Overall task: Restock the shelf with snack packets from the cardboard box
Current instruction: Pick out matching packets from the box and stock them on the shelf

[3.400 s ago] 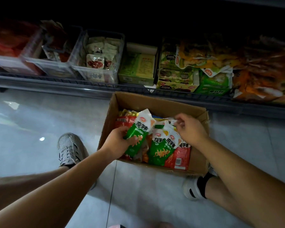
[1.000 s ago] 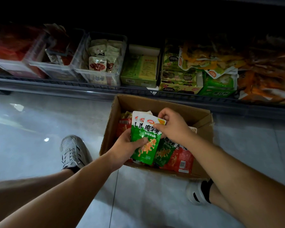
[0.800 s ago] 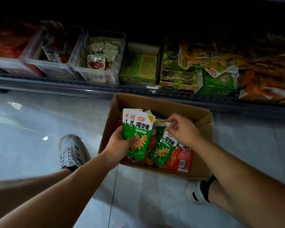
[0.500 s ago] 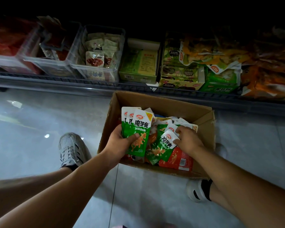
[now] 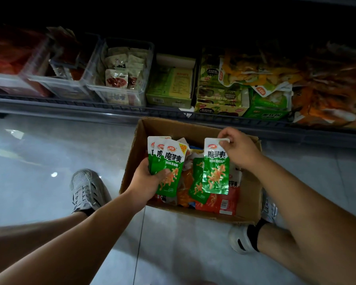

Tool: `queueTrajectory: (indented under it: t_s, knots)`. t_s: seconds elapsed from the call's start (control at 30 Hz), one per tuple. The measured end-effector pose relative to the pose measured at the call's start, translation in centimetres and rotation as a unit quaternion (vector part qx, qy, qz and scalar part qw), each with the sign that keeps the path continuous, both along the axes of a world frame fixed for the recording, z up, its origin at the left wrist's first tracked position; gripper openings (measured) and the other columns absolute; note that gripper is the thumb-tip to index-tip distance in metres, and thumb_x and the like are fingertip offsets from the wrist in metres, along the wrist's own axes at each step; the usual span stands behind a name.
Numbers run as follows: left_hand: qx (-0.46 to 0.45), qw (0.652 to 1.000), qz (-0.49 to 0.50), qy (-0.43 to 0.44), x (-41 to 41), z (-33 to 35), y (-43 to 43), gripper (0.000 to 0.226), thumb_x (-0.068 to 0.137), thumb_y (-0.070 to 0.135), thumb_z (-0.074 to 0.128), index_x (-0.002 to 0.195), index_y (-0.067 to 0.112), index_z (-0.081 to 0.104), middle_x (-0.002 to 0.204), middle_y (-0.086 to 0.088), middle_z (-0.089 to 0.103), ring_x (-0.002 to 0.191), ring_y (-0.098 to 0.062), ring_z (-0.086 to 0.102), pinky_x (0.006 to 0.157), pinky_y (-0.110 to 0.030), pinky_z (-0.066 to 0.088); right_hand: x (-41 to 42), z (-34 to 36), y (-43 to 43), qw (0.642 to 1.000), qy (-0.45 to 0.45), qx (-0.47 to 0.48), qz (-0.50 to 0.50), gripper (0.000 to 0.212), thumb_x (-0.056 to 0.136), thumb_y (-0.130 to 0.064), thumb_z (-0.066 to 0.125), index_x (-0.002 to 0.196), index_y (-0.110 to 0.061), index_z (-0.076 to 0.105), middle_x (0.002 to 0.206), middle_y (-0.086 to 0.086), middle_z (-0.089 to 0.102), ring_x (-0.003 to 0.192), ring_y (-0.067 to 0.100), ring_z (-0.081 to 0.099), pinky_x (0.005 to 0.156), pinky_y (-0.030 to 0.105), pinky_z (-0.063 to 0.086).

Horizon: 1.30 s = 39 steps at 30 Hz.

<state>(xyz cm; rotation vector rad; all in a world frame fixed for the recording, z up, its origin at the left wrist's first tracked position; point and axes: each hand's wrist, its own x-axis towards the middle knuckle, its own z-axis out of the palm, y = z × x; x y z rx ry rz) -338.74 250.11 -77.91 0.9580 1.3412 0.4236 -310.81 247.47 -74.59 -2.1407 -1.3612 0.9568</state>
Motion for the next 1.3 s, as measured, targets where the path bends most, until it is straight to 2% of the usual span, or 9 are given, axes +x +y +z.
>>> queueTrajectory:
  t_s: [0.2,0.43,0.67,0.7,0.77,0.87,1.0,1.17,1.3]
  knots:
    - [-0.030,0.997,-0.014,-0.063,-0.2,0.7,-0.2,0.037,0.092,0.009,0.072,0.126,0.016,0.060,0.116,-0.002,0.076,0.102,-0.017,0.075,0.083,-0.037,0.063,-4.3,0.7,0.6,0.976,0.198,-0.050,-0.068,0.020,0.091,-0.006,0.070,0.095,-0.021,0.057,0.099,0.005,0.074,0.081,0.020,0.074,0.058,0.035,0.061]
    - [-0.074,0.991,-0.047,-0.103,-0.7,0.3,0.2,0.048,0.086,0.015,0.078,0.130,0.016,0.060,0.123,-0.007,0.074,0.113,-0.029,0.071,0.100,-0.057,0.054,-6.4,-1.0,0.1,0.978,0.181,-0.070,-0.076,0.030,0.083,-0.003,0.078,0.095,-0.019,0.056,0.097,0.011,0.069,0.078,0.020,0.074,0.060,0.037,0.063]
    - [-0.066,0.996,-0.024,-0.062,-0.1,-0.2,0.3,0.040,0.090,0.003,0.074,0.126,0.017,0.062,0.113,-0.001,0.077,0.104,-0.020,0.075,0.092,-0.049,0.060,-5.2,-1.5,-0.7,0.953,0.265,-0.072,-0.125,0.021,0.091,-0.010,0.070,0.109,-0.010,0.060,0.103,0.012,0.070,0.085,0.020,0.074,0.064,0.036,0.063]
    - [-0.061,0.997,-0.011,-0.055,-0.1,-0.3,0.3,0.041,0.090,0.003,0.074,0.126,0.017,0.061,0.113,0.000,0.077,0.103,-0.019,0.075,0.090,-0.046,0.061,-4.4,-2.0,-1.0,0.960,0.235,-0.070,-0.135,0.019,0.094,-0.015,0.068,0.110,-0.012,0.061,0.105,0.010,0.069,0.088,0.020,0.073,0.067,0.036,0.062]
    - [-0.057,0.997,0.013,-0.045,-0.3,-0.5,0.4,0.042,0.090,0.004,0.074,0.127,0.019,0.061,0.114,0.001,0.076,0.102,-0.018,0.075,0.086,-0.044,0.062,-2.3,-3.6,-2.0,0.990,0.052,-0.089,-0.092,0.022,0.095,-0.025,0.066,0.116,-0.018,0.062,0.114,0.003,0.066,0.098,0.021,0.069,0.076,0.036,0.058]
    - [-0.061,0.997,0.024,-0.044,-0.5,-0.7,0.5,0.040,0.090,0.005,0.073,0.125,0.020,0.061,0.115,0.000,0.077,0.102,-0.019,0.075,0.086,-0.045,0.062,-0.5,-6.3,-4.0,0.980,-0.116,-0.159,-0.004,0.046,0.091,-0.034,0.071,0.132,-0.019,0.057,0.132,0.008,0.055,0.119,0.025,0.055,0.098,0.036,0.048]
    - [-0.060,0.997,0.004,-0.048,-0.6,-0.6,0.5,0.041,0.092,0.004,0.072,0.129,0.016,0.060,0.116,-0.001,0.077,0.105,-0.021,0.075,0.092,-0.050,0.060,-1.2,-7.9,-5.2,0.976,-0.132,-0.170,0.020,0.060,0.085,-0.039,0.076,0.137,-0.017,0.055,0.139,0.010,0.050,0.130,0.029,0.044,0.107,0.038,0.040]
    - [-0.057,0.997,-0.007,-0.044,-0.6,-0.6,0.4,0.040,0.092,0.004,0.071,0.128,0.017,0.059,0.117,-0.001,0.076,0.104,-0.019,0.075,0.090,-0.048,0.061,-1.4,-8.3,-4.7,0.981,-0.109,-0.157,-0.026,0.063,0.083,-0.039,0.078,0.137,-0.019,0.053,0.136,0.011,0.050,0.128,0.030,0.044,0.105,0.040,0.043]
    - [-0.057,0.997,-0.004,-0.042,-0.6,-0.6,0.4,0.041,0.093,0.004,0.070,0.129,0.017,0.059,0.117,-0.001,0.076,0.106,-0.021,0.074,0.092,-0.050,0.060,-1.3,-8.4,-4.8,0.982,-0.104,-0.157,-0.017,0.041,0.080,-0.037,0.081,0.114,-0.024,0.061,0.128,0.007,0.050,0.126,0.027,0.042,0.101,0.037,0.041]
